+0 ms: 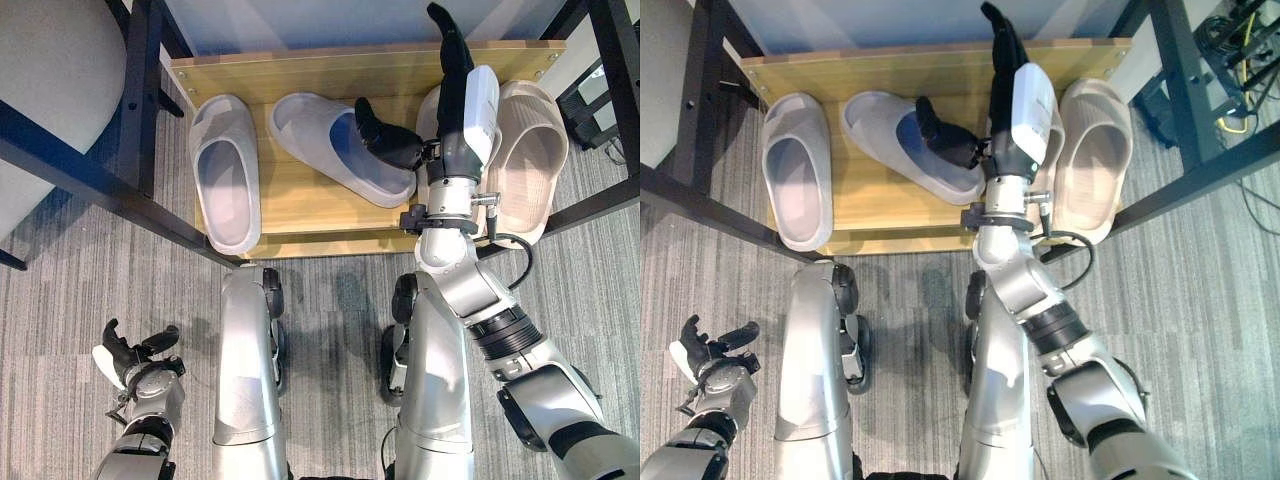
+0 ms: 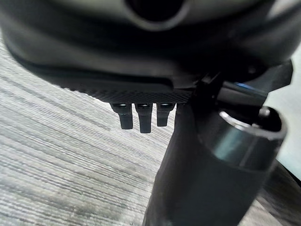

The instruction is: Arrange the slippers neatly on the shoe rack.

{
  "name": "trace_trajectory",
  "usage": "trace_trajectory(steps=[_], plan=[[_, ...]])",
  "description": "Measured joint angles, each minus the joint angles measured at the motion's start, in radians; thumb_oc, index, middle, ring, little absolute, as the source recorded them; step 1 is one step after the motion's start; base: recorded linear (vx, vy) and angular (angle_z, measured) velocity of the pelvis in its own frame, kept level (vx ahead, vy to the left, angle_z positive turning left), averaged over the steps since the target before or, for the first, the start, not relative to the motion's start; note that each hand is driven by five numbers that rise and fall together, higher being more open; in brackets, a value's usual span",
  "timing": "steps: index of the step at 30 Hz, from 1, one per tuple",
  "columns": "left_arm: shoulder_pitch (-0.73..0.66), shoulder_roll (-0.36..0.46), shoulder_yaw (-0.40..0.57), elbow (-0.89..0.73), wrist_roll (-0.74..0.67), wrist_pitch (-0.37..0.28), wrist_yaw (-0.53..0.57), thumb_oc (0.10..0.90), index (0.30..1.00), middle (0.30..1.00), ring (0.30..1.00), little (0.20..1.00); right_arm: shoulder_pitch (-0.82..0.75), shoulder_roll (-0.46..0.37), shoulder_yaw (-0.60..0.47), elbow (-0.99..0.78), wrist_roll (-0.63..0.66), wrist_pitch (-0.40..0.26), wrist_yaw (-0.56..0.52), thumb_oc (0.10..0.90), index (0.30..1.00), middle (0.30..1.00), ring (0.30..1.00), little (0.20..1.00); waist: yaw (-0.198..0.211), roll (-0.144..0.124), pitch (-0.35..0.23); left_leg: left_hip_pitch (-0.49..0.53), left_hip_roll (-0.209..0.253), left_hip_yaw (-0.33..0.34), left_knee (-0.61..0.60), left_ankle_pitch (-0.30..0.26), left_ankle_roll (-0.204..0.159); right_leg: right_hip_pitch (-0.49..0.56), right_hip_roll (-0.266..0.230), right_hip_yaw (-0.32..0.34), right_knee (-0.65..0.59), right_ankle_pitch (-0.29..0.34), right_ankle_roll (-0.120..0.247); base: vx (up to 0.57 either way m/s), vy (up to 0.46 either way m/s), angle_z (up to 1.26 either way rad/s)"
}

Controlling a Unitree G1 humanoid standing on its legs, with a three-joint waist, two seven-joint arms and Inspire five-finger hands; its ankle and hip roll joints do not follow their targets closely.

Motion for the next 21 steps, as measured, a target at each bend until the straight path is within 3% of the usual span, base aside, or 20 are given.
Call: trace_trajectory(steps=[9, 15, 21], plan=[[0.018, -0.001, -0.005, 0.000, 0.000, -0.001, 0.000, 0.800, 0.900, 0.900, 0.900, 0.900, 0.092, 0.009, 0.036, -0.101, -0.056, -0.029, 0.033, 0.800, 0.900, 0.900, 0.900, 0.900, -0.002, 0.000, 0.000, 0.003, 0.001, 0.000, 0.003, -0.004, 0.000, 0.000, 0.001, 0.001, 0.003, -0.001, 0.000, 0.00, 0.000, 0.00], [0.037, -0.003, -0.005, 0.002, 0.000, -0.002, 0.000, 0.800, 0.900, 0.900, 0.900, 0.900, 0.264, 0.048, 0.086, -0.250, -0.056, -0.073, 0.084, 0.800, 0.900, 0.900, 0.900, 0.900, -0.005, 0.000, 0.000, 0.004, 0.002, 0.001, 0.008, -0.014, -0.002, -0.001, 0.004, 0.002, 0.009, -0.011, 0.000, 0.00, 0.000, 0.00], [0.043, -0.004, -0.005, 0.002, -0.001, -0.003, 0.000, 0.800, 0.900, 0.900, 0.900, 0.900, 0.318, 0.044, 0.109, -0.251, -0.055, -0.078, 0.107, 0.800, 0.900, 0.900, 0.900, 0.900, -0.008, -0.003, 0.002, 0.003, 0.003, 0.000, 0.020, -0.017, -0.003, -0.002, 0.005, 0.006, 0.021, -0.013, 0.002, 0.00, 0.000, 0.00]])
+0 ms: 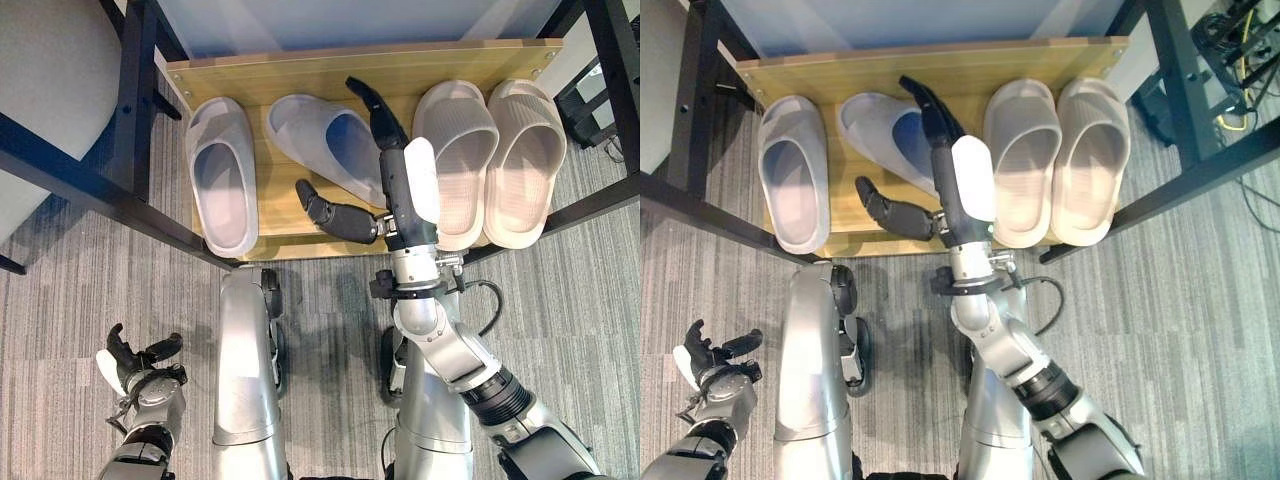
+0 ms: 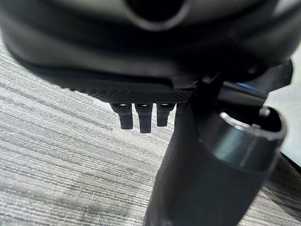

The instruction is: Arrange the slippers neatly on the shoe rack.

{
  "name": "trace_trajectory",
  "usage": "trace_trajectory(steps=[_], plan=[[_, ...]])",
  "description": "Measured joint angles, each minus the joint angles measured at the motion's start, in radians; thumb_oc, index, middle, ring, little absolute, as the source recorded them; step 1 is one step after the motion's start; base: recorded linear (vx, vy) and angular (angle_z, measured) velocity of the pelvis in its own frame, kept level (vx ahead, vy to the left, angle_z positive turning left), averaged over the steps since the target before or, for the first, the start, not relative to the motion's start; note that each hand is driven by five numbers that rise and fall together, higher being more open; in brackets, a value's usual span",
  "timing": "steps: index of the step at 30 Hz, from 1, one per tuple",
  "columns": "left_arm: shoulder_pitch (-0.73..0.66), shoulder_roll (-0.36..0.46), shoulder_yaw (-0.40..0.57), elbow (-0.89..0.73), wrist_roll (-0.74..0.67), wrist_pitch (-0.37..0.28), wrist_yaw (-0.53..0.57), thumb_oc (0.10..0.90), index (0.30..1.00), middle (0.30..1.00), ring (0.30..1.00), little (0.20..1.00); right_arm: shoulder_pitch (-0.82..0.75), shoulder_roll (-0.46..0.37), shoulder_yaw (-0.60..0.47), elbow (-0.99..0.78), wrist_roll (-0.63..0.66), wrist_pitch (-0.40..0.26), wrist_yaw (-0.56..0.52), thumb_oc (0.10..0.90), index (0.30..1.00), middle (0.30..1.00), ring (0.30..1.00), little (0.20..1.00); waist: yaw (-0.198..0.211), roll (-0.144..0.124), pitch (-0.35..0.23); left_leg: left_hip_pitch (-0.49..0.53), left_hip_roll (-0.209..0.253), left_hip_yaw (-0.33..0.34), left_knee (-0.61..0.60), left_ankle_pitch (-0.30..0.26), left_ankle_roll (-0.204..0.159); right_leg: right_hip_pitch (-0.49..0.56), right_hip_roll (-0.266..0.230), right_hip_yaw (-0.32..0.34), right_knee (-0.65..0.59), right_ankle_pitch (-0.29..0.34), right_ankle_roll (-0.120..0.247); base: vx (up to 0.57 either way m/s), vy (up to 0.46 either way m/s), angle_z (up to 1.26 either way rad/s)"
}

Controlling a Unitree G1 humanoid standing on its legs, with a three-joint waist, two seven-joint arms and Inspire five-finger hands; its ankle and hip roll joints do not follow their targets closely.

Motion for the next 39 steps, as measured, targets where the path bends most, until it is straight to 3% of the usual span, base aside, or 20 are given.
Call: trace_trajectory(steps=[15, 27, 39], plan=[[0.030, -0.014, 0.001, -0.002, -0.002, -0.002, -0.005, 0.800, 0.900, 0.900, 0.900, 0.900, 0.109, -0.002, -0.001, -0.038, 0.022, -0.012, 0.016, 0.800, 0.900, 0.900, 0.900, 0.900, -0.021, -0.003, 0.002, 0.000, 0.011, 0.000, 0.017, -0.022, -0.003, -0.007, 0.014, 0.002, 0.013, -0.011, 0.005, 0.00, 0.002, -0.01], [0.024, -0.014, 0.002, 0.009, -0.005, -0.001, -0.010, 0.800, 0.900, 0.900, 0.900, 0.900, 0.109, -0.003, 0.083, -0.044, 0.275, -0.099, 0.099, 0.800, 0.900, 0.900, 0.900, 0.900, -0.021, -0.003, 0.002, 0.002, 0.012, 0.000, 0.018, -0.025, -0.005, -0.007, 0.015, 0.002, 0.016, -0.014, 0.002, 0.00, 0.000, 0.00], [0.020, -0.014, 0.005, 0.028, -0.006, -0.001, -0.036, 0.800, 0.900, 0.900, 0.900, 0.900, 0.100, -0.008, 0.106, -0.075, 0.373, -0.111, 0.136, 0.800, 0.900, 0.900, 0.900, 0.900, -0.021, -0.003, 0.002, 0.004, 0.012, 0.000, 0.023, -0.026, -0.008, -0.007, 0.015, 0.002, 0.024, -0.015, 0.002, 0.00, 0.000, 0.00]])
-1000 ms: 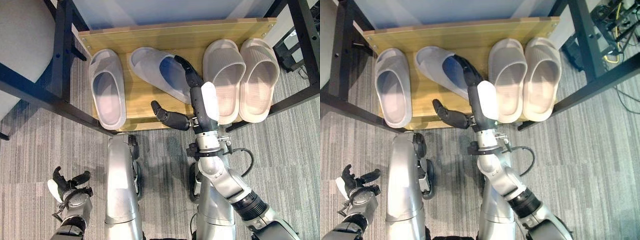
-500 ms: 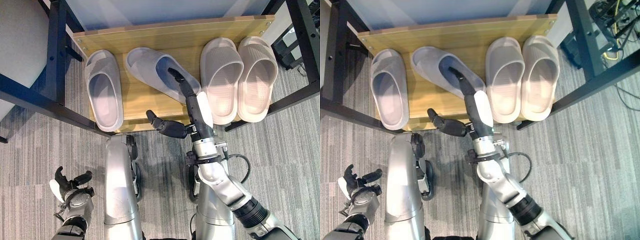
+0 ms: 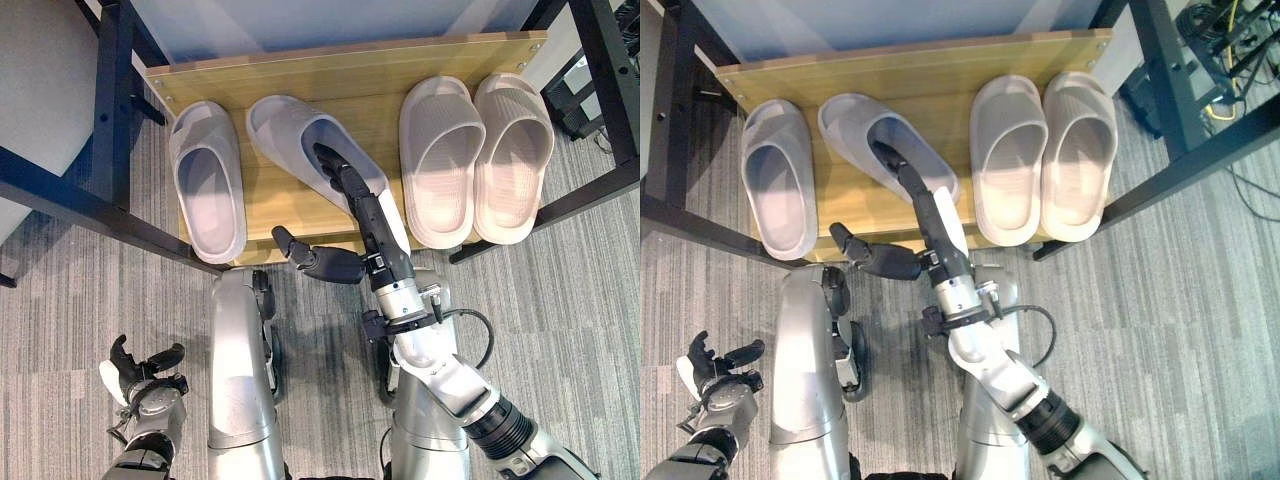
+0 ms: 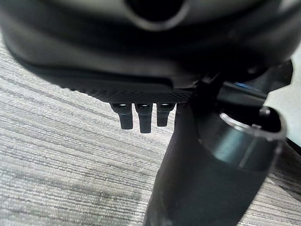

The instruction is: Arrange the slippers neatly on the shoe rack.

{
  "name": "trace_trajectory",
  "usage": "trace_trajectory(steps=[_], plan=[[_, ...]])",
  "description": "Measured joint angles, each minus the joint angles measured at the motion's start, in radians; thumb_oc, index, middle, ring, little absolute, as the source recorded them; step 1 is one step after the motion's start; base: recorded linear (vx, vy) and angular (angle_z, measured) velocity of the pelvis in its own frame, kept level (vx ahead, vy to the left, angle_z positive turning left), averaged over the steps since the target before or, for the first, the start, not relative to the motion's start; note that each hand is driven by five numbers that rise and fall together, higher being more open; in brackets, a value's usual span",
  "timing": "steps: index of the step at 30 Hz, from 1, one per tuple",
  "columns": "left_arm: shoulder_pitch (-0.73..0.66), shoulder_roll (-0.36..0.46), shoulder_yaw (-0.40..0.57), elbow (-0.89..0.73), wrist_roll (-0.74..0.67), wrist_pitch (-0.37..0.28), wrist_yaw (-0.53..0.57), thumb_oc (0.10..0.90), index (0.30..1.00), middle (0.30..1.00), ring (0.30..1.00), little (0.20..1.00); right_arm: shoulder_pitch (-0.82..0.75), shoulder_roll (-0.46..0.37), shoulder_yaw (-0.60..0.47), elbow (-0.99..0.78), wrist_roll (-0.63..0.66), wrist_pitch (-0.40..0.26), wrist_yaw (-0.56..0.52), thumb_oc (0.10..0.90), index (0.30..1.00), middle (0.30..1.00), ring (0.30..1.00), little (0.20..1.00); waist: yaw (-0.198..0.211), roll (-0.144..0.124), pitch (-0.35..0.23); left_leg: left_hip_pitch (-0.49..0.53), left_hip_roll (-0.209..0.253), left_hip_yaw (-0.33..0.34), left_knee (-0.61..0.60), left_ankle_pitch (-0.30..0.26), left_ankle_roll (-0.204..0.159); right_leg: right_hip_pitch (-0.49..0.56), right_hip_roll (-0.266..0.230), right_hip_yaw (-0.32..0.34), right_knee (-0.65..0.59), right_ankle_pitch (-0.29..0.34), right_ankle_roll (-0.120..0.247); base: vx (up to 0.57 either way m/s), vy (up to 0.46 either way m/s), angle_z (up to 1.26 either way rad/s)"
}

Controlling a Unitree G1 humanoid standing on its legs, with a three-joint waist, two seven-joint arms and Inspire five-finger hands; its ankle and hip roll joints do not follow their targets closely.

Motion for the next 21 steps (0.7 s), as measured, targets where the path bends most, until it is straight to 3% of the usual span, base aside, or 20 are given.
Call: trace_trajectory(steps=[9, 15, 21], plan=[[-0.004, 0.000, 0.000, 0.017, 0.000, 0.001, -0.013, 0.800, 0.900, 0.900, 0.900, 0.900, -0.079, 0.005, 0.064, -0.003, 0.045, -0.006, 0.029, 0.800, 0.900, 0.900, 0.900, 0.900, 0.002, 0.001, 0.000, 0.001, -0.001, -0.002, 0.006, -0.001, -0.002, 0.000, 0.000, 0.001, 0.009, -0.003, 0.000, 0.00, 0.000, 0.00], [0.002, 0.000, 0.004, 0.016, 0.004, 0.001, -0.016, 0.800, 0.900, 0.900, 0.900, 0.900, -0.031, -0.001, -0.062, -0.084, -0.166, -0.008, -0.049, 0.800, 0.900, 0.900, 0.900, 0.900, 0.001, 0.001, 0.001, 0.002, -0.001, 0.002, 0.007, -0.003, -0.003, 0.000, 0.001, 0.009, 0.009, -0.004, 0.000, 0.00, 0.000, 0.00], [0.021, -0.001, 0.008, 0.007, 0.005, 0.001, -0.015, 0.800, 0.900, 0.900, 0.900, 0.900, 0.084, -0.020, -0.149, -0.128, -0.261, -0.010, -0.097, 0.800, 0.900, 0.900, 0.900, 0.900, -0.013, 0.001, 0.001, 0.005, -0.001, 0.003, 0.010, -0.004, -0.005, 0.000, 0.004, 0.010, 0.013, -0.005, 0.002, 0.00, 0.000, 0.00]])
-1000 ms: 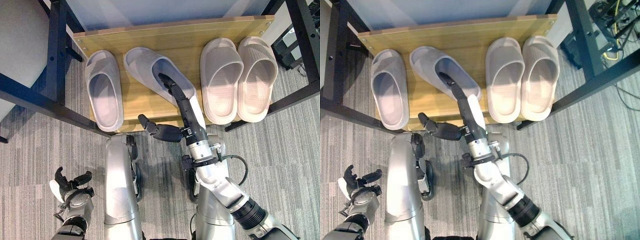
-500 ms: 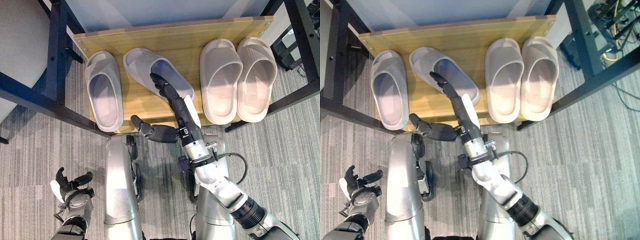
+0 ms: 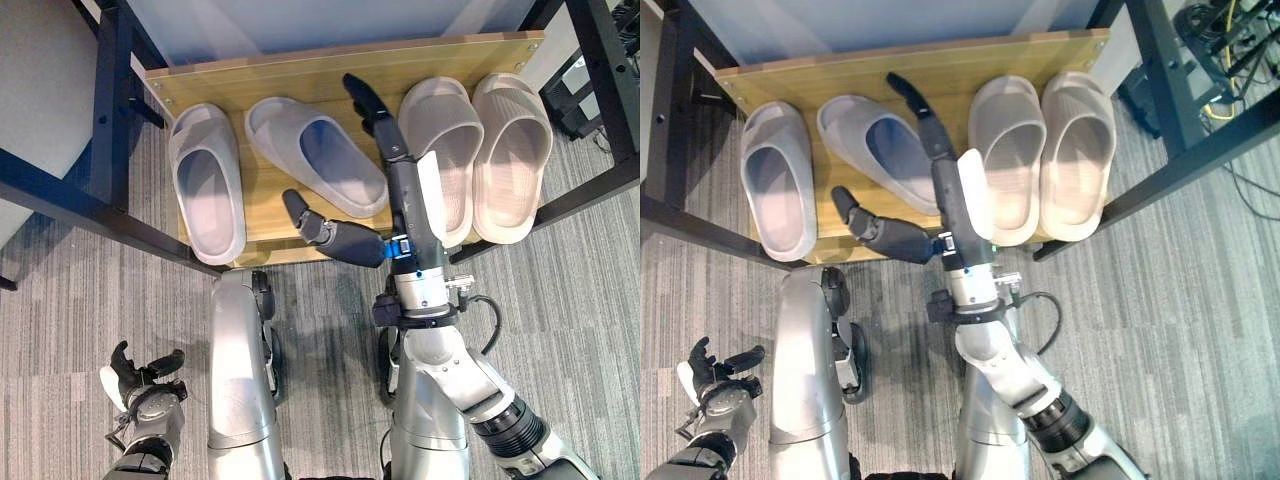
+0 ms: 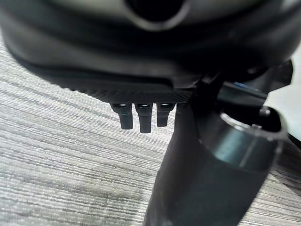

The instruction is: Arrange the slippers neatly on the shoe rack.

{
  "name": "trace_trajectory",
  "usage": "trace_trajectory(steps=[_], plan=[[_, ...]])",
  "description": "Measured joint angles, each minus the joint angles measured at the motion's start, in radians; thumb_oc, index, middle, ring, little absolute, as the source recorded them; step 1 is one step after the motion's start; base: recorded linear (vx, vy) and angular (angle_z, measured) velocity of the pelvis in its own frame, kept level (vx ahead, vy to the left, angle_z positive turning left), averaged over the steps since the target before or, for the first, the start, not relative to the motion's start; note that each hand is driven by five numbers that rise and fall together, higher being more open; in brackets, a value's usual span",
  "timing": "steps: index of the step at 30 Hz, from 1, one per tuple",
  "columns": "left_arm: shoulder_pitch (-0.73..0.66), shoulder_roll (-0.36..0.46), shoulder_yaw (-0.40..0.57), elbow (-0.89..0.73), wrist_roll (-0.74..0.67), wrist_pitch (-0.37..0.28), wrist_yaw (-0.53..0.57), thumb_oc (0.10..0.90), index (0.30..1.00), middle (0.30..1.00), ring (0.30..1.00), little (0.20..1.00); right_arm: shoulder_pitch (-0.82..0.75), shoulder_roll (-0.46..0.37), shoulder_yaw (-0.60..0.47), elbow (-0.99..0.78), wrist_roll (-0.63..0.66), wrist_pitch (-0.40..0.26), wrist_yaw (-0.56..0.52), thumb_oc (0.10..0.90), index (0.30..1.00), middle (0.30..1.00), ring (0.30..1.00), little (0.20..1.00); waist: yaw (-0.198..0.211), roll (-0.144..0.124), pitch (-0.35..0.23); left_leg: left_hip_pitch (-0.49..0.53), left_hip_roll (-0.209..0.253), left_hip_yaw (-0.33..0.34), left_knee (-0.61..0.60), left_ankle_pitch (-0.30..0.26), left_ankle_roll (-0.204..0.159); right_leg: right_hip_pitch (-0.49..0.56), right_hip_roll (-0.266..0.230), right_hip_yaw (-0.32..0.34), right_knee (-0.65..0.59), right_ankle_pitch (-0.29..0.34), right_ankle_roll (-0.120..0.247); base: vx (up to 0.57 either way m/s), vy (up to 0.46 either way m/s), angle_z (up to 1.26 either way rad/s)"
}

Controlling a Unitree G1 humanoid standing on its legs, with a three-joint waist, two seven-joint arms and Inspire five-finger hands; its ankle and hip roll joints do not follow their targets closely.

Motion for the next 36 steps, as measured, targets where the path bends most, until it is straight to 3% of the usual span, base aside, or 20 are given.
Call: trace_trajectory(steps=[7, 26, 36], plan=[[0.020, -0.002, 0.000, -0.010, 0.000, -0.002, 0.001, 0.800, 0.900, 0.900, 0.900, 0.900, 0.094, -0.018, 0.022, 0.002, 0.019, 0.003, 0.007, 0.800, 0.900, 0.900, 0.900, 0.900, -0.014, 0.000, 0.000, 0.000, -0.001, -0.001, 0.005, -0.001, -0.001, -0.001, -0.001, 0.005, 0.007, -0.005, 0.006, 0.00, 0.000, 0.00], [0.018, -0.002, -0.001, -0.005, -0.003, -0.001, -0.003, 0.800, 0.900, 0.900, 0.900, 0.900, 0.022, 0.002, 0.130, 0.072, 0.245, 0.000, 0.066, 0.800, 0.900, 0.900, 0.900, 0.900, -0.013, 0.000, 0.000, 0.000, -0.001, 0.000, 0.010, -0.001, -0.001, -0.001, -0.001, 0.008, 0.015, -0.006, 0.005, 0.00, 0.000, 0.00], [0.018, -0.002, -0.001, 0.004, -0.002, 0.000, -0.003, 0.800, 0.900, 0.900, 0.900, 0.900, 0.022, 0.003, 0.131, 0.072, 0.256, 0.000, 0.075, 0.800, 0.900, 0.900, 0.900, 0.900, -0.013, 0.000, 0.000, 0.000, -0.001, 0.000, 0.014, -0.002, -0.003, -0.001, 0.000, 0.008, 0.017, -0.006, 0.005, 0.00, 0.000, 0.00]])
